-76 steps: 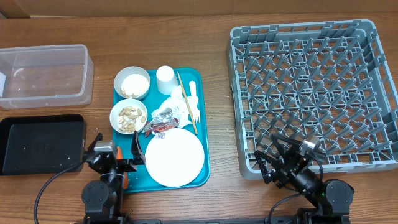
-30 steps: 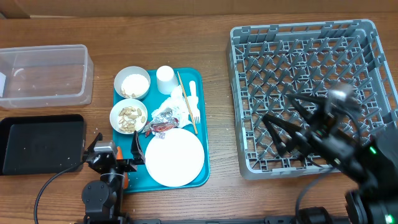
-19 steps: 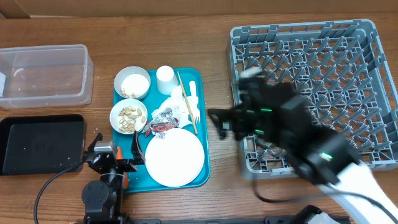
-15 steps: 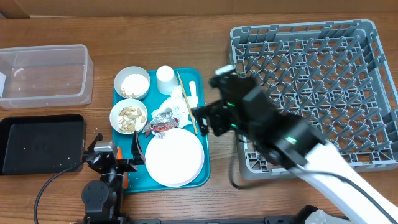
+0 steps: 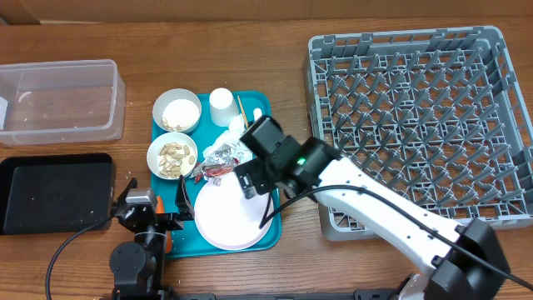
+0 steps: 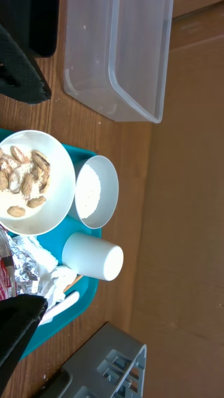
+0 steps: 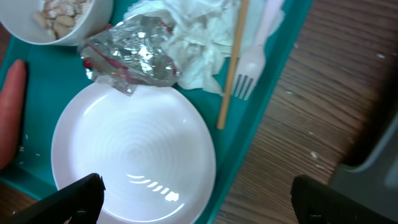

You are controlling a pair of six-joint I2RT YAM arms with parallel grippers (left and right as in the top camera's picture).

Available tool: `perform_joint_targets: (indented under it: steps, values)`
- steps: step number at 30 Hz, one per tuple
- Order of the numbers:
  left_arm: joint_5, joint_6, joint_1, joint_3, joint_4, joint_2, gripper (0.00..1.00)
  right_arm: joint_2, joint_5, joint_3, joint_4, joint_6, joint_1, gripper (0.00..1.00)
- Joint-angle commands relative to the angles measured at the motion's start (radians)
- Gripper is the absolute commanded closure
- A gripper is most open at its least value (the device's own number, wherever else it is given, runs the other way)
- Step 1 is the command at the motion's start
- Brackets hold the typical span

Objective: Sort waste into correct bins and load items into the dishwasher rack
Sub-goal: 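Move the right gripper left over the teal tray toward the white plate, then grasp the edge of the white plate with the right gripper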

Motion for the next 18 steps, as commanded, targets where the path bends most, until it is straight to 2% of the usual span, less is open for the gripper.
perform_joint_targets:
  steps: [1, 8, 14, 18]
  values:
    - [-0.006, 0.015, -0.001, -0.005, 0.001, -0.009, 0.0, 0.053, -0.006, 0.006, 0.021, 0.011, 0.006, 0.0]
    - [-0.006, 0.015, -0.001, -0.005, 0.001, -0.009, 0.0, 0.191, -0.005, 0.006, 0.033, 0.011, 0.009, 0.0]
    - [-0.006, 0.015, -0.001, -0.005, 0.001, -0.009, 0.0, 0.222, -0.006, 0.006, 0.064, -0.036, 0.009, 0.01]
    - [-0.006, 0.015, -0.001, -0.006, 0.001, -0.009, 0.0, 0.245, -0.006, 0.006, 0.082, -0.043, 0.009, 0.08]
